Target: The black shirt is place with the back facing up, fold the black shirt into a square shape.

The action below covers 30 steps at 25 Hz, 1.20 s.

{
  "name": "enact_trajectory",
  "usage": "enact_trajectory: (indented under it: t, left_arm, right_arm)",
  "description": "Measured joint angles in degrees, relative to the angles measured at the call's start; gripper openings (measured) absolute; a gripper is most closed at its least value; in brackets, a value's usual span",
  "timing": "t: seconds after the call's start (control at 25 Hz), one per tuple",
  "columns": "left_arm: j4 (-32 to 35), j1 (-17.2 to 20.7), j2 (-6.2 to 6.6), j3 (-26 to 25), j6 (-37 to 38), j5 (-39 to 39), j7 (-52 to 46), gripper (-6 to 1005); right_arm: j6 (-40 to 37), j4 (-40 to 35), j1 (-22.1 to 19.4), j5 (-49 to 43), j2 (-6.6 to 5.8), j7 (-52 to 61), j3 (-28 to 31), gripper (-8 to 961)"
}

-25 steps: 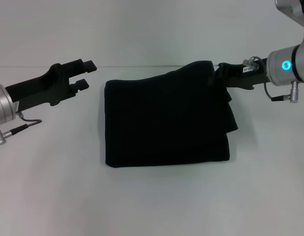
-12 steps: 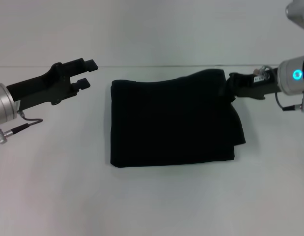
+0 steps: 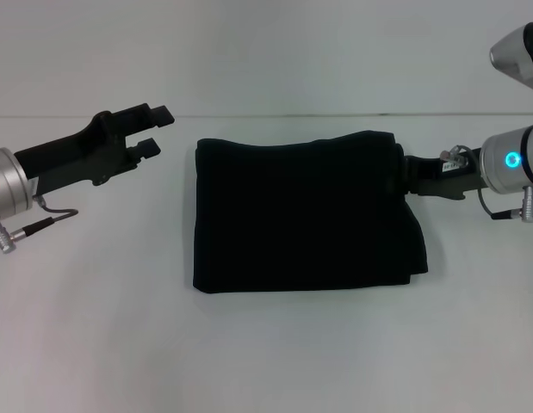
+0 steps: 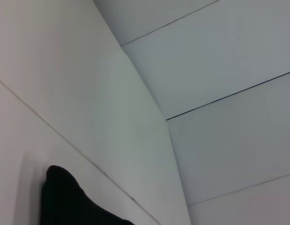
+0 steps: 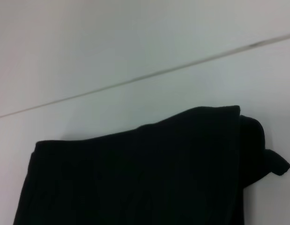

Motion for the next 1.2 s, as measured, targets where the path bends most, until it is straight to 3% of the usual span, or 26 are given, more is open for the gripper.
enact_trajectory:
  t: [0.52, 0.88, 1.2]
  left_arm:
    - [-0.5, 0.0, 0.15, 0.0, -0.3, 0.0, 0.0, 666]
    - [-1.4, -0.2, 0.31, 0.0, -0.1, -0.5, 0.6, 666]
    - [-1.5, 0.0, 0.3, 0.0, -0.3, -0.6, 0.9, 667]
  right_arm:
    - [-2.6, -2.0, -0.1, -1.2, -0.4, 1.5, 0.4, 53]
    - [-8.6, -8.8, -0.8, -0.9, -0.53, 3.7, 2.2, 54]
    - [-6.5, -5.9, -1.2, -2.2, -0.52, 3.8, 1.7, 54]
